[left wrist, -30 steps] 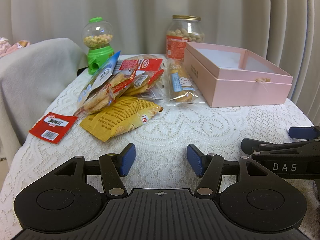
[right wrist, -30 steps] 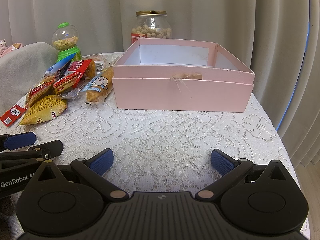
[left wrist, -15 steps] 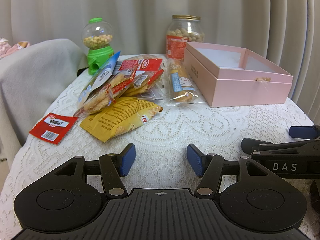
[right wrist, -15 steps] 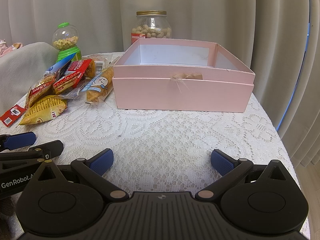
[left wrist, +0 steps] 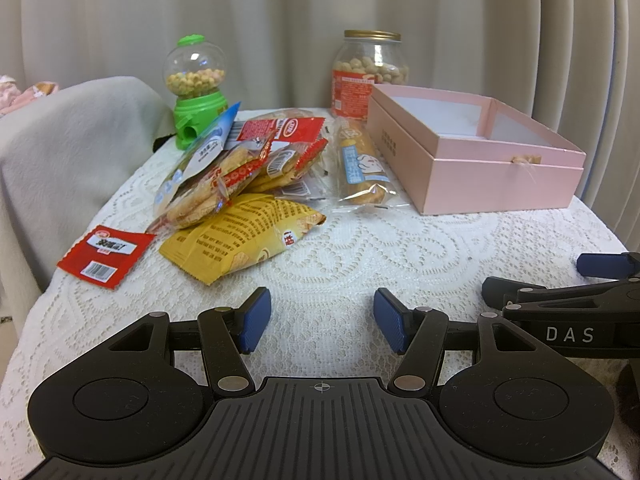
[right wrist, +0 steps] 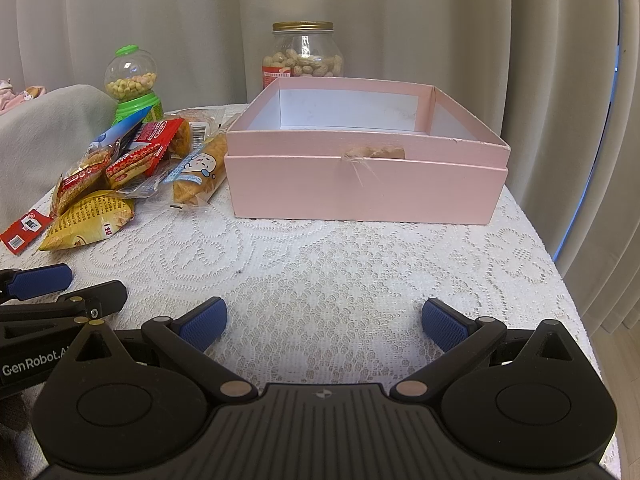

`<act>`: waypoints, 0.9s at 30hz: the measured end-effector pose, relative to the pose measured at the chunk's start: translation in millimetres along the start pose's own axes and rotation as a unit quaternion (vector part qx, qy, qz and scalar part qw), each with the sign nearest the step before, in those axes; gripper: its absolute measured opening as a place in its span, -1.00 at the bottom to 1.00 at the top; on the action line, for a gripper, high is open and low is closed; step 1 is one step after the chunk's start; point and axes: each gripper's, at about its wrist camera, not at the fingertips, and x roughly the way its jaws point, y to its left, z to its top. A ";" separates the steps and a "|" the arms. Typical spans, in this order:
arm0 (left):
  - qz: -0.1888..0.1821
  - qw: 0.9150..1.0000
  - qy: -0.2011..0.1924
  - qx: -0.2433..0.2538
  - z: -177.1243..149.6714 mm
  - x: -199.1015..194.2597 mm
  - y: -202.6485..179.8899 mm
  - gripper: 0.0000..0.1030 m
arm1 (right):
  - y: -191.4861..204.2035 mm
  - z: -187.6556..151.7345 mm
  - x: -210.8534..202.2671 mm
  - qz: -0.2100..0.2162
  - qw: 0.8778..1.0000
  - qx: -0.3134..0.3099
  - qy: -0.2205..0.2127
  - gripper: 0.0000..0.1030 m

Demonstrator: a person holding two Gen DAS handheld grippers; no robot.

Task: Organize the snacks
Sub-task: 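Reach the left tool to the small red snack packet and grasp it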

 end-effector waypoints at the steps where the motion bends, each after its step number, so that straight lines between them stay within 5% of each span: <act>1: -0.002 1.000 0.003 0.001 1.2 0.5 0.7 0.24 | 0.0 0.1 0.0 0.000 1.000 0.000 0.000 1.00; 5: -0.014 1.000 0.018 0.009 8.0 1.9 4.2 0.21 | 0.2 2.0 0.1 0.000 1.000 0.000 0.008 1.00; 8: -0.042 0.999 0.030 0.017 14.4 2.2 13.3 0.08 | 0.0 13.6 1.8 0.003 0.998 0.006 0.057 1.00; 16: -0.118 0.989 0.086 -0.008 42.8 4.3 75.2 -0.23 | 8.7 30.1 11.5 -0.031 0.993 0.030 0.113 1.00; 21: -0.109 0.988 0.094 -0.060 52.2 6.0 125.7 -0.33 | 20.4 25.4 10.4 -0.051 0.994 0.041 0.091 1.00; 27: -0.155 0.981 0.083 -0.079 61.2 -7.9 156.1 -0.33 | 23.4 25.9 8.2 -0.058 0.993 0.055 0.090 1.00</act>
